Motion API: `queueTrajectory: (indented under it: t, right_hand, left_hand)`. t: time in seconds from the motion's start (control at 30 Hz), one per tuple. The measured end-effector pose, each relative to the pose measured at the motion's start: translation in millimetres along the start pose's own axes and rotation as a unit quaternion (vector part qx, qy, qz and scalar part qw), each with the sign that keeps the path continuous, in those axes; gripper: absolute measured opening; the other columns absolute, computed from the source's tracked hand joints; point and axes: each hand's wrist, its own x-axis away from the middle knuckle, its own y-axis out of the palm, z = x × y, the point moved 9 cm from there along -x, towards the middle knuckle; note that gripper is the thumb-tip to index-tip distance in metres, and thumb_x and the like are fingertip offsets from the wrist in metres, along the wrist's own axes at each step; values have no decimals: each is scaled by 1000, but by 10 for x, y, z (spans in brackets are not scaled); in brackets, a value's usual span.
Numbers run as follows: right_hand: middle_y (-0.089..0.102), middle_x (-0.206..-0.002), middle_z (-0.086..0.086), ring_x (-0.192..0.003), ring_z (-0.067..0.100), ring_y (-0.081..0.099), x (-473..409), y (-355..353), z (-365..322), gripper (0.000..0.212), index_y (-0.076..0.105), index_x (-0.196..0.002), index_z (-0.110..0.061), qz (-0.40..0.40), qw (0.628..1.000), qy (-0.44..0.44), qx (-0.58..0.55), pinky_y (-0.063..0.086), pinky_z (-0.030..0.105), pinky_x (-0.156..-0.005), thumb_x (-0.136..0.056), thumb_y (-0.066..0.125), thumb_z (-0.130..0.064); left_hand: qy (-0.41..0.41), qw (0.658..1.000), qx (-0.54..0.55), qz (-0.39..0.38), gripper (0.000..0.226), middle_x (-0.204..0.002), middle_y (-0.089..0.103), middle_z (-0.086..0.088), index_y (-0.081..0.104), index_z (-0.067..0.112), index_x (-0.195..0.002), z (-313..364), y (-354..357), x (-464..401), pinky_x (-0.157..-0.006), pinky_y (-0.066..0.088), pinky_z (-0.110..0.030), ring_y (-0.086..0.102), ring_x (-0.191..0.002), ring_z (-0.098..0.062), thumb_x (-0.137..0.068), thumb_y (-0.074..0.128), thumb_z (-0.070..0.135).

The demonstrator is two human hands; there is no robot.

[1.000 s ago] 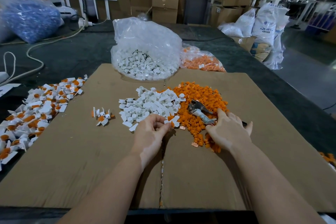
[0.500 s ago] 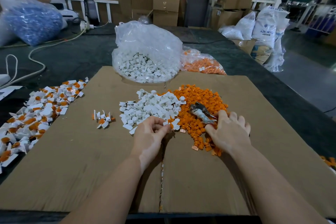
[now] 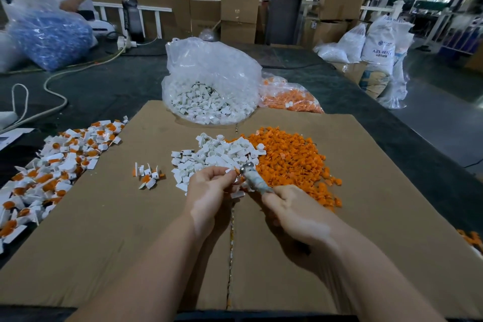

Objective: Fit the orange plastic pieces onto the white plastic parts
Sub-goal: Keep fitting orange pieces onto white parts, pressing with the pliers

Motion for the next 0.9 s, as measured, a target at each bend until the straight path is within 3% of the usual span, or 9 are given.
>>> queueTrajectory:
  t: [0.1, 0.2, 0.5, 0.63, 0.77, 0.9]
  right_hand:
    - [49, -72, 7, -63, 20, 45, 22, 30, -51, 31, 46, -71, -14, -17, 999, 0, -48, 31, 31, -58, -97, 37, -28]
    - [46, -68, 7, -62, 20, 43, 46, 41, -78, 29, 48, -73, -14, -32, 996, 5, -79, 30, 33, -59, -96, 39, -28]
    - [42, -76, -4, -67, 10, 40, 58, 61, -73, 29, 39, -73, -22, -28, 999, 10, 20, 27, 26, -54, -97, 34, -38]
    - [47, -80, -3, -70, 13, 45, 63, 93, -73, 28, 37, -79, -24, -10, 999, 17, 37, 35, 31, -61, -97, 34, -44]
    - [48, -78, -2, -67, 14, 45, 44, 102, -77, 26, 38, -88, -21, 1, 999, 21, 49, 34, 31, -56, -97, 35, -45]
    - [48, -76, -2, -63, 12, 44, 47, 103, -69, 25, 39, -92, -20, 24, 998, 19, 54, 31, 29, -52, -97, 35, -44]
  left_hand:
    - [-5, 1000, -10, 8, 10, -53, 60, -5, 58, 1, -77, -7, -28, -28, -37, 40, -13, 54, -40, -6, -87, 59, -1]
    - [-15, 999, -40, 14, 5, -64, 60, -12, 60, -1, -82, -41, -57, -62, -41, 43, -15, 56, -46, -8, -87, 59, 0]
    - [4, 997, -76, 21, 8, -61, 58, -9, 60, -5, -90, -81, -59, -100, -43, 43, -13, 55, -44, -3, -86, 60, 2]
    - [-5, 999, -52, 10, 10, -63, 58, -10, 58, -7, -94, -83, -36, -86, -43, 43, -13, 55, -44, -4, -87, 58, 0]
    - [-12, 999, -34, 4, 10, -68, 58, -12, 57, -6, -96, -80, -36, -69, -45, 46, -14, 55, -50, -9, -88, 57, 0]
    - [-9, 999, -36, 2, 12, -68, 59, -11, 57, -7, -97, -68, -28, -50, -45, 47, -14, 56, -46, -5, -88, 57, 1]
